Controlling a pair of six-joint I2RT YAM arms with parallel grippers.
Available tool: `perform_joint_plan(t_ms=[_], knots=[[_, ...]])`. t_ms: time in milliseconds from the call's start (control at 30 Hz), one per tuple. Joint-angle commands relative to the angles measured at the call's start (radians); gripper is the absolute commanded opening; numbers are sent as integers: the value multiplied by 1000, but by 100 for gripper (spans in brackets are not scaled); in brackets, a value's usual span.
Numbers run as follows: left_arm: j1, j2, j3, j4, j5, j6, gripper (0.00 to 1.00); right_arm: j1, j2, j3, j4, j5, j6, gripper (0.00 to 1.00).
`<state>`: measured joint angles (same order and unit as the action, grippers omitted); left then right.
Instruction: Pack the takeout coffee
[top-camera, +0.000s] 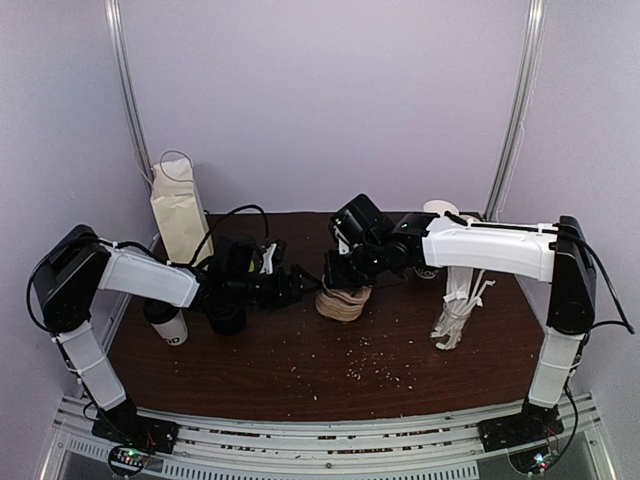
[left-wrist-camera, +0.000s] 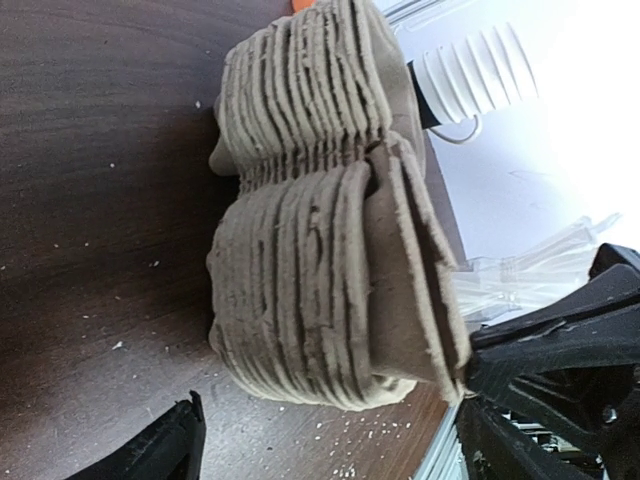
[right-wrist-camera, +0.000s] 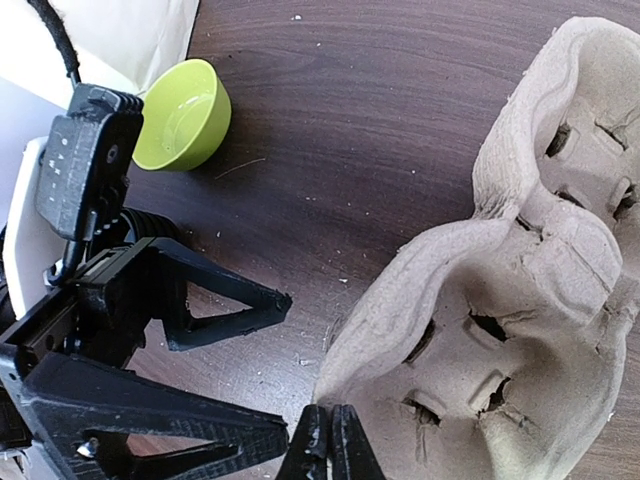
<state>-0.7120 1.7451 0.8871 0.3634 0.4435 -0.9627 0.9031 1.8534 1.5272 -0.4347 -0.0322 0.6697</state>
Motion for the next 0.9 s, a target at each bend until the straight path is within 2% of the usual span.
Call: perform_joint_plan(t_ms=[0,200,567,867], knots=[[12,-15,-4,109,40,-42,92,-4,-20,-12,12,-24,22,0],[14,9,13,103,37,-42,91,-4,-18,-13,19,-33,26,0],[19,44,35,107,39,-39,74,-4,-14,-16,29,-58,29,0],[21,67,44,110,43,-39,73,-4,-14,-30,46,-94,35,0]])
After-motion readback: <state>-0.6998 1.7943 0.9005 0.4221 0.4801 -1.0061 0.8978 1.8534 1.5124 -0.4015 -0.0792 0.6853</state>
